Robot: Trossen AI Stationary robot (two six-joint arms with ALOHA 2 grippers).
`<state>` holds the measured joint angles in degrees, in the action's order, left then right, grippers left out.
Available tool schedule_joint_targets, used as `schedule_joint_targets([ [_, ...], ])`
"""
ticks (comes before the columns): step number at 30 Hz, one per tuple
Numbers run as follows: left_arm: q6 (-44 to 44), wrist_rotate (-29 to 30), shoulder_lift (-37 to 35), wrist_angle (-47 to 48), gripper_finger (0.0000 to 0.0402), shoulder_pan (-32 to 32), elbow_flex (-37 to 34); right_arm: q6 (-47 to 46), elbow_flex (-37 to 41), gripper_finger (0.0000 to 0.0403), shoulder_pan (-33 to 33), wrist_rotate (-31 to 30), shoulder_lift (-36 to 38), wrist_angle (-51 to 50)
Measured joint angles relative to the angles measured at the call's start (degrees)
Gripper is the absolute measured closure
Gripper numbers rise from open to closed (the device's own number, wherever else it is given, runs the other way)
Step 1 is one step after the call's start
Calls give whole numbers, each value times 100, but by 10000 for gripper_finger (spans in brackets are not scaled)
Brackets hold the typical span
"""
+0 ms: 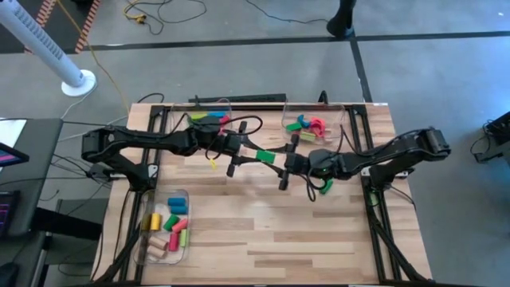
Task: Sort blocks by size
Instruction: Put the green arch block into the top right transparent bin
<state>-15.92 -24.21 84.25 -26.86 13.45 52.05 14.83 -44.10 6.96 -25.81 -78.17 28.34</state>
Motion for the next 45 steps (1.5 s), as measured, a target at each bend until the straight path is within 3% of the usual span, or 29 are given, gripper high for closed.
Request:
schedule_joint_targets([
  [9, -97, 15, 11, 0, 264, 7, -4, -259, -7, 191, 7, -7, 122, -411],
  [19, -112, 9, 11, -15, 264, 7, -4, -318, -7, 236, -24, -32, 102, -552],
  [28, -70, 16, 9, 33, 264, 7, -4, -428, -7, 239, -28, -27, 102, -579],
  [45, 17, 360, 9, 59, 196, 11, -4, -783, -7, 240, -74, -496, 109, -1171],
])
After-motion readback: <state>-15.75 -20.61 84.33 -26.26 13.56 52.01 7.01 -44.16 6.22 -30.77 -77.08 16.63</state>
